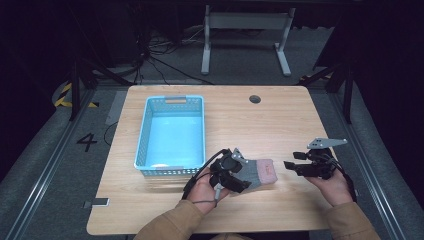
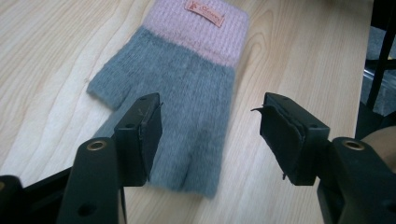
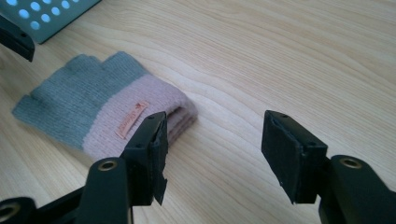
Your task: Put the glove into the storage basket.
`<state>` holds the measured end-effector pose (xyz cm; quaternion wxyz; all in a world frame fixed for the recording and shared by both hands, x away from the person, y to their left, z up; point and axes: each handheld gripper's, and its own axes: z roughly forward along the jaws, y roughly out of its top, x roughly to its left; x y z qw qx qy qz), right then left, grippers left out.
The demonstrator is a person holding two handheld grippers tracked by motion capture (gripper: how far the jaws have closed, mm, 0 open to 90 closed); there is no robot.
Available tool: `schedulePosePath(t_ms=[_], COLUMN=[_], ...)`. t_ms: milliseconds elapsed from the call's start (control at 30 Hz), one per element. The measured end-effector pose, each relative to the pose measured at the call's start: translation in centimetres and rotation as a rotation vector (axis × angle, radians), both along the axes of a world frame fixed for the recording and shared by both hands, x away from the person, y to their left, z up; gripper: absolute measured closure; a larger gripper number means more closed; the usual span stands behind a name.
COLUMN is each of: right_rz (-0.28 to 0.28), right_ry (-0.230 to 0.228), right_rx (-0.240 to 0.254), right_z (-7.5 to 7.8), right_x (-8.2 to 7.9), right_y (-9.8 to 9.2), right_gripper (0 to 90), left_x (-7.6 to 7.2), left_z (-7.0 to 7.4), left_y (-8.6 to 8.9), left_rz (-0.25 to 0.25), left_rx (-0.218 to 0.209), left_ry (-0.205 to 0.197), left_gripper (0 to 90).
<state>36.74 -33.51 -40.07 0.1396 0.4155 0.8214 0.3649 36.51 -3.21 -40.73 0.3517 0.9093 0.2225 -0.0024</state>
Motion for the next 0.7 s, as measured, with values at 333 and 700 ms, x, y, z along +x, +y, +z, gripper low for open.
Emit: schedulePosePath(t_ms=[333, 700], right_rz=[-0.035, -0.046], right_ry=[0.003, 0.007], right_rx=[0.016, 0.013], right_z=[0.6, 0.4], right_x=[-0.4, -1.1], right_y=[-1.4, -1.9], right_gripper=[38.7, 36.5], left_x=[1.5, 2.4], left_z=[-1.1, -2.1], left_y=[-2.0, -3.2], left_rz=[-0.003, -0.017], left_rx=[0.046, 0.109], left_ry=[-0.003, -0.018], left_gripper=[30.7, 24.2])
